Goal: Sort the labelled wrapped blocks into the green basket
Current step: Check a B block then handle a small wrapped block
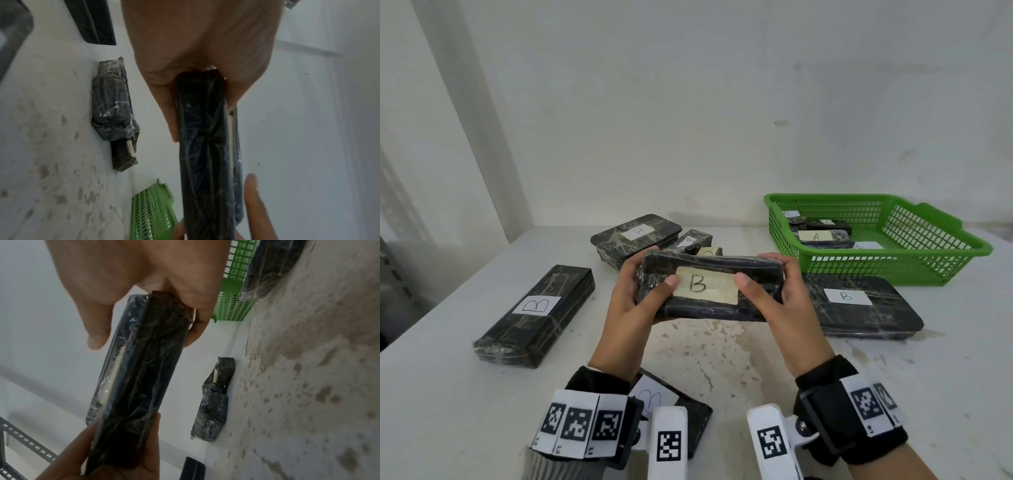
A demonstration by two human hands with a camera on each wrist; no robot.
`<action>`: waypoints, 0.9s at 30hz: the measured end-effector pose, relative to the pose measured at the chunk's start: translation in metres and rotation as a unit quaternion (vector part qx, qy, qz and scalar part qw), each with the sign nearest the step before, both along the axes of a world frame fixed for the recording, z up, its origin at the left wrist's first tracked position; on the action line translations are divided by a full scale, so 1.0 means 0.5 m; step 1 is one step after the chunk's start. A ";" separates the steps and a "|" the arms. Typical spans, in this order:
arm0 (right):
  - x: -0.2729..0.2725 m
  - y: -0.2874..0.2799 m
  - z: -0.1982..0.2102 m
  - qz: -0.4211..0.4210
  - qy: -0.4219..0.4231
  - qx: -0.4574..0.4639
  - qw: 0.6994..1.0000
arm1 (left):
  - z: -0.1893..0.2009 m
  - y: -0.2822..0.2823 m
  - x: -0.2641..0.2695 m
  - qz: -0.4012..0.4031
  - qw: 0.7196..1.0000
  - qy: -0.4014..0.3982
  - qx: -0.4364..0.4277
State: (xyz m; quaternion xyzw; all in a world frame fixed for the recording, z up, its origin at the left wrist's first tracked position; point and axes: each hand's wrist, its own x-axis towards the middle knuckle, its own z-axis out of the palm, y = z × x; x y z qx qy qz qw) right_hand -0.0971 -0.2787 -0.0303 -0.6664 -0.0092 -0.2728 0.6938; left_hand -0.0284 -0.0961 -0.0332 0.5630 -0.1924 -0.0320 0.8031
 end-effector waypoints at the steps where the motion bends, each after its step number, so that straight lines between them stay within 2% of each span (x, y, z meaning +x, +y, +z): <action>1: 0.001 0.000 -0.001 -0.011 -0.001 -0.003 1.000 | 0.000 0.002 0.001 -0.009 1.000 0.002 0.000; 4: 0.001 0.004 -0.002 -0.044 -0.007 -0.018 0.999 | 0.004 0.002 -0.001 -0.022 1.000 -0.010 0.000; 7: 0.000 0.008 -0.004 -0.044 -0.006 -0.008 0.999 | 0.006 0.004 -0.002 -0.012 0.999 -0.033 -0.003; 11: 0.006 0.002 -0.009 0.013 0.062 0.039 0.997 | 0.009 0.016 0.003 -0.005 0.999 -0.044 -0.023; 16: 0.008 -0.005 -0.003 0.093 0.134 0.097 0.982 | 0.013 0.027 0.010 -0.051 0.996 -0.058 -0.048; 21: 0.013 0.001 -0.013 0.088 0.081 0.128 0.984 | 0.005 0.021 0.015 0.013 0.998 -0.057 0.026; 27: 0.014 0.003 -0.013 0.083 0.051 0.152 0.984 | 0.018 0.024 0.005 -0.048 0.998 0.030 -0.008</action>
